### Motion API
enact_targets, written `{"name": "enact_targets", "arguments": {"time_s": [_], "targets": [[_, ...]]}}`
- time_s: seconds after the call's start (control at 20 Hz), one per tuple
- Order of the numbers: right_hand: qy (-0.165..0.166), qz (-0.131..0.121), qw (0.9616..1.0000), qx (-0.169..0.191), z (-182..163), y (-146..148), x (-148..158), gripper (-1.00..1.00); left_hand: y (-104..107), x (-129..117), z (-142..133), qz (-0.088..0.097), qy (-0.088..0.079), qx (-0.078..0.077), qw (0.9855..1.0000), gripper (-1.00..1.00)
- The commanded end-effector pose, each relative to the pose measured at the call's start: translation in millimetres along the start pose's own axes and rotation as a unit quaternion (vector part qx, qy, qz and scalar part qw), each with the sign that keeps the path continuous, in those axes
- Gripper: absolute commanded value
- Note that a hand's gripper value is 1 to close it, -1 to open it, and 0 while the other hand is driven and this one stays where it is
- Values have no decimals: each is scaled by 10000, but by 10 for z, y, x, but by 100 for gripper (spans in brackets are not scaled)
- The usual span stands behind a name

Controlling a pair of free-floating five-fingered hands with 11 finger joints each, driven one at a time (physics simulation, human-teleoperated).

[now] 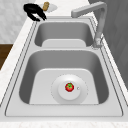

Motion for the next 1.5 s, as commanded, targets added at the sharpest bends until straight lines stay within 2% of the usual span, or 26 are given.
{"name": "enact_targets", "arguments": {"time_s": [0.0, 0.25, 0.5, 0.6, 0.7, 0.95, 1.1, 1.25, 1.45], "targets": [[-3, 0, 10000, 0, 145, 75, 330, -100, 0, 0, 0, 0, 0, 0, 10000, 0], [407, -23, 9992, -16, 152, 53, 700, -100, 0, 0, 0, 0, 0, 0, 10000, 0], [819, -39, 9966, -59, 137, 26, 1064, -100, 0, 0, 0, 0, 0, 0, 10000, 0], [874, -41, 9961, -71, 131, 16, 1123, -100, 0, 0, 0, 0, 0, 0, 10000, 0], [953, -33, 9954, -103, 125, 11, 1117, -100, 0, 0, 0, 0, 0, 0, 10000, 0], [930, -177, 9953, -198, 33, 35, 752, -100, 0, 0, 0, 0, 0, 0, 10000, 0], [1015, -19, 9946, -214, 26, 25, 676, -100, 0, 0, 0, 0, 0, 0, 10000, 0], [999, -72, 9948, -178, 33, 14, 566, -100, 0, 0, 0, 0, 0, 0, 10000, 0], [1014, -263, 9945, -78, 40, 33, 386, -100, 0, 0, 0, 0, 0, 0, 10000, 0]]}}
